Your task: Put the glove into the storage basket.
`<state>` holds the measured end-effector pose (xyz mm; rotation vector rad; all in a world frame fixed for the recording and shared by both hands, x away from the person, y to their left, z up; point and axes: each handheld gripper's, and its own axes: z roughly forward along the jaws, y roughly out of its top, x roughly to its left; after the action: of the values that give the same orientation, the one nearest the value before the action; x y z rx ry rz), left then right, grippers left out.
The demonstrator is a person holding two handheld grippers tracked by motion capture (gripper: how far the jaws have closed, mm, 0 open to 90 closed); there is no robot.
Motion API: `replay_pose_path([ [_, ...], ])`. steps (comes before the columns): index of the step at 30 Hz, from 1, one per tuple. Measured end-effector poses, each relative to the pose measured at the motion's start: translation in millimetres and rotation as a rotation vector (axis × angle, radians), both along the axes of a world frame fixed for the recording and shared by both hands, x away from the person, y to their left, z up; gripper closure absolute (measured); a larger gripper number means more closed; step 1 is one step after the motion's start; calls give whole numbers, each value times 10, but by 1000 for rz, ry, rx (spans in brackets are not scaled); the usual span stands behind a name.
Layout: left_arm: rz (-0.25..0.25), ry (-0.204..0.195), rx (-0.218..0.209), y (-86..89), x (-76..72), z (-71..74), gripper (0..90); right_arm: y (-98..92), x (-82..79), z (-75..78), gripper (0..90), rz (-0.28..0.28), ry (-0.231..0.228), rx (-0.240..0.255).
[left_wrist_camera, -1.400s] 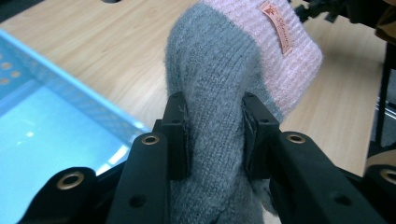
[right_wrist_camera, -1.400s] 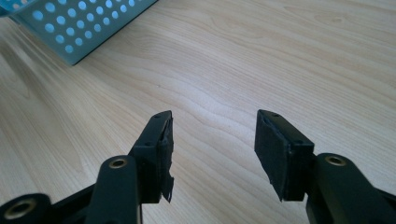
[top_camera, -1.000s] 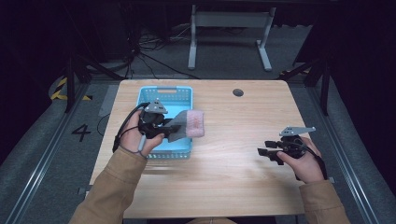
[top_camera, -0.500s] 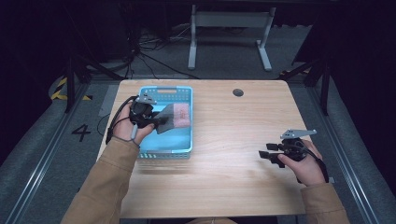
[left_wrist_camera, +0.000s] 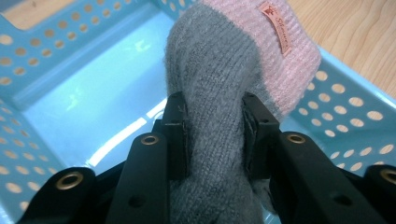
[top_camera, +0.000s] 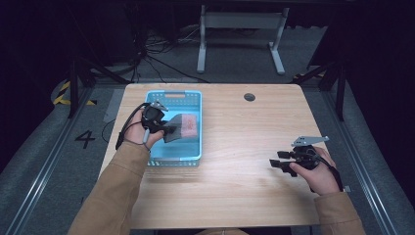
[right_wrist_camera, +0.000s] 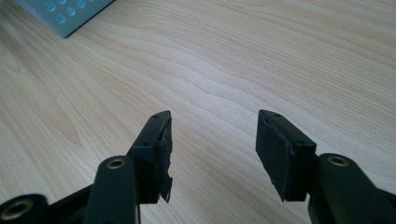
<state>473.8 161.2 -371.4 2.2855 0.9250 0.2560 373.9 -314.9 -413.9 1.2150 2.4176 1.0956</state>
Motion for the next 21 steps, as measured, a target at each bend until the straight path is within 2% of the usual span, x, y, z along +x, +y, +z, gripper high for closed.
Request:
replay_pose_path([
  [10,-8,59,36,-13,141,-167,675,7,0,-17,465,1,5,-4],
  [18,-22,86,121,-66,257,-293,673,-6,6,-25,459,1,4,-1],
  [21,-16,94,127,-83,290,-323,672,-11,4,-27,457,-4,5,-4],
])
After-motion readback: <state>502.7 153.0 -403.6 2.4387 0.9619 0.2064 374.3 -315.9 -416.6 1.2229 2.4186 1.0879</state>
